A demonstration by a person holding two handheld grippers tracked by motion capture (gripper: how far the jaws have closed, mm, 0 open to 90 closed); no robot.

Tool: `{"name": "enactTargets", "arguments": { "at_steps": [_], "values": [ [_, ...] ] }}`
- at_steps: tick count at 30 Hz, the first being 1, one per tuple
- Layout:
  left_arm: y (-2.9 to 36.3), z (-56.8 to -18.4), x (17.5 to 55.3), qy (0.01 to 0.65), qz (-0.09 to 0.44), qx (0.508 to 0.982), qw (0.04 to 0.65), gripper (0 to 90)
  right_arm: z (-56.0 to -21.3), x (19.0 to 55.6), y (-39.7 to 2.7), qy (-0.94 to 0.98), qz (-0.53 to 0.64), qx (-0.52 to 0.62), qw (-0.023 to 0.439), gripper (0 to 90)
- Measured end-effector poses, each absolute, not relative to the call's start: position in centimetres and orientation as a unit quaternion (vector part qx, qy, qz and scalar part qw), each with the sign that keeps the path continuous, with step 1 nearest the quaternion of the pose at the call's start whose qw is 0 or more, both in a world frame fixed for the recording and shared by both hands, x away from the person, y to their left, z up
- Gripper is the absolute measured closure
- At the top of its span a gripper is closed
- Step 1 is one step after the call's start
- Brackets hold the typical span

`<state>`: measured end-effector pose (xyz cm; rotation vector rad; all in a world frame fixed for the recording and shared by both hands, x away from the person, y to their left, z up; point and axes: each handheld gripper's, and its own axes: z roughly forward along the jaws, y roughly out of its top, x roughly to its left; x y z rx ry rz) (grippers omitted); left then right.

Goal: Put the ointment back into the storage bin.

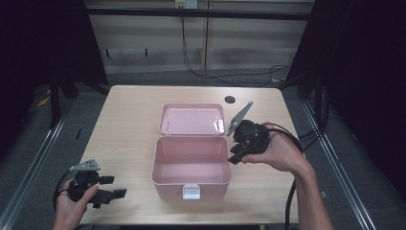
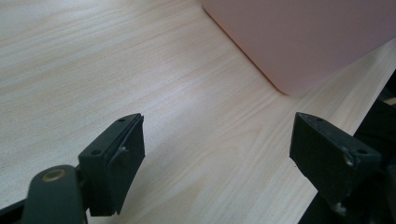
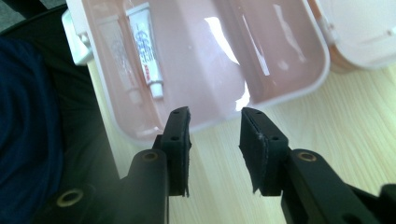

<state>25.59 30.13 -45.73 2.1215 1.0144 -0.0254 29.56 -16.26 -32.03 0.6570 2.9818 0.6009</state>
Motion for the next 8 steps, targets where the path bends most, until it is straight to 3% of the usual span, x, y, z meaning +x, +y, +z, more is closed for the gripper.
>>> {"name": "enactTargets", "arguments": {
  "at_steps": [8],
  "values": [
    [30.1, -45.8, 25.6, 0.399, -0.008, 0.833, 0.383, 18.0, -33.3, 28.1, -19.2, 0.946, 0.209, 0.244, 0.031, 55.9]
  ]
}}
